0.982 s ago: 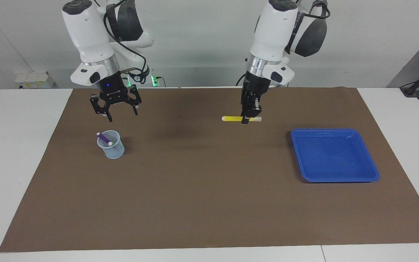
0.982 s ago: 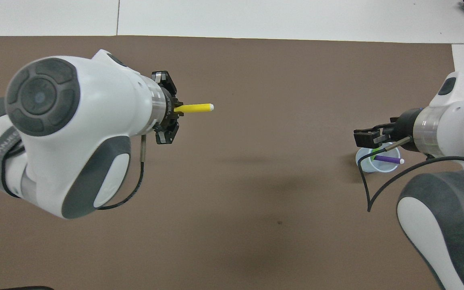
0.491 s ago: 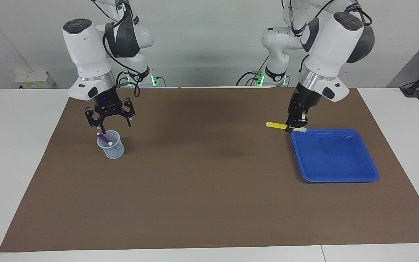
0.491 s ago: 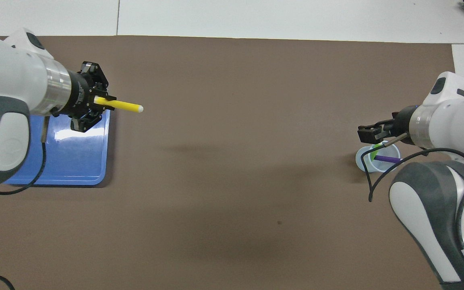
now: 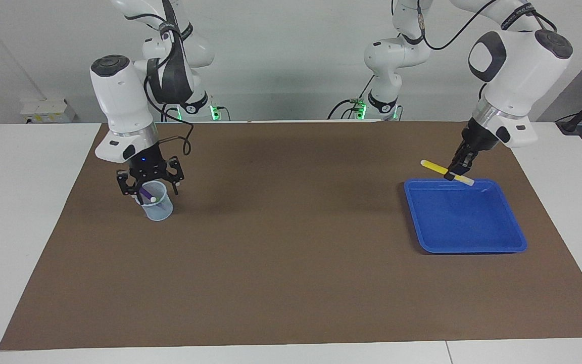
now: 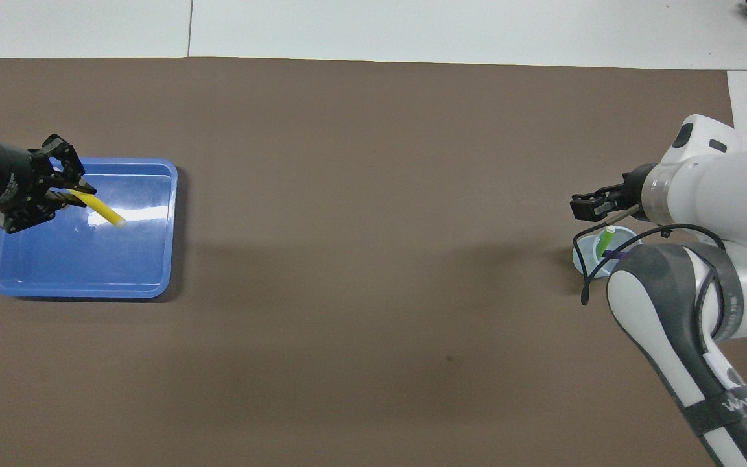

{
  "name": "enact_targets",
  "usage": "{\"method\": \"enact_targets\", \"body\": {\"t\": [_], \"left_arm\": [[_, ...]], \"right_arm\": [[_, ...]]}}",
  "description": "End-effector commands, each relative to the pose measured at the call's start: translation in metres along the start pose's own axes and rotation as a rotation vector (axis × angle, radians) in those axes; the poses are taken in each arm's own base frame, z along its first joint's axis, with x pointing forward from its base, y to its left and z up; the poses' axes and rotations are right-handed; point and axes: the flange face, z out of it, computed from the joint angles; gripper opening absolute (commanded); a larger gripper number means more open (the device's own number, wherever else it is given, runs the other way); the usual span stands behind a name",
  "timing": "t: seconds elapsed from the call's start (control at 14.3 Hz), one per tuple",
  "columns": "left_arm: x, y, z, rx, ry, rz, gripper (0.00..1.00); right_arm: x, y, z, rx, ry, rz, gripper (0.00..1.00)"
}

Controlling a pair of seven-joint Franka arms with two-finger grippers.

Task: Right arm passes pens to left for tray arrangement
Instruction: 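Carry the yellow pen into the blue tray with the left gripper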

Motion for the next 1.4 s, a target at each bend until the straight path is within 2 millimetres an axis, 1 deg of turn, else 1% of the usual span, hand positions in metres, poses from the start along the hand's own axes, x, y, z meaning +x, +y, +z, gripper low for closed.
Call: {"method": "enact_targets", "body": {"t": [0.0, 0.14, 0.28, 0.35, 0.42, 0.49, 0.56, 0.7, 0.77, 0.84, 0.98, 1.05, 1.19, 1.26, 1.33], "left_arm": [[0.001, -0.022, 0.007, 0.032, -0.032, 0.167, 0.0], [0.017, -0.037, 0.015, 0.048, -0.039, 0.273, 0.0], [0.022, -0.045, 0.022, 0.111, -0.029, 0.368, 0.0], [0.024, -0.047, 0.024, 0.139, -0.021, 0.423, 0.0], [0.03, -0.053, 0.026, 0.153, -0.023, 0.498, 0.0], [0.044, -0.066, 0.03, 0.158, -0.039, 0.586, 0.0], [0.053, -0.075, 0.03, 0.157, -0.044, 0.677, 0.0], [0.073, -0.09, 0.041, 0.155, -0.065, 0.787, 0.0], [0.078, -0.092, 0.044, 0.149, -0.062, 0.855, 0.0], [0.083, -0.092, 0.051, 0.145, -0.061, 0.917, 0.0], [0.087, -0.087, 0.058, 0.198, -0.019, 1.016, 0.0], [0.091, -0.085, 0.07, 0.203, -0.026, 1.025, 0.0], [0.101, -0.092, 0.077, 0.196, -0.002, 1.009, 0.0], [0.107, -0.099, 0.084, 0.192, 0.003, 0.993, 0.0], [0.115, -0.114, 0.09, 0.192, 0.008, 0.968, 0.0]], "right_arm": [[-0.004, 0.008, 0.014, -0.013, -0.004, -0.011, 0.9], [-0.014, 0.012, 0.024, -0.008, -0.027, -0.001, 0.9], [-0.021, 0.016, 0.031, -0.006, -0.044, 0.005, 0.89], [-0.03, 0.017, 0.037, -0.005, -0.062, 0.01, 0.89], [-0.036, 0.017, 0.04, -0.004, -0.073, 0.013, 0.89], [-0.04, 0.017, 0.044, -0.003, -0.083, 0.014, 0.89], [-0.041, 0.017, 0.043, -0.003, -0.083, 0.012, 0.89], [-0.046, 0.016, 0.047, -0.008, -0.096, 0.003, 0.87], [-0.05, 0.016, 0.051, -0.011, -0.109, -0.003, 0.86], [-0.053, 0.013, 0.052, -0.01, -0.113, -0.006, 0.85], [-0.057, 0.016, 0.052, -0.014, -0.107, -0.002, 0.82], [-0.06, 0.018, 0.055, -0.018, -0.106, -0.007, 0.81], [-0.062, 0.019, 0.057, -0.019, -0.1, -0.023, 0.77], [-0.064, 0.02, 0.057, -0.02, -0.103, -0.023, 0.73], [-0.065, 0.023, 0.056, -0.022, -0.102, -0.02, 0.7]]}}
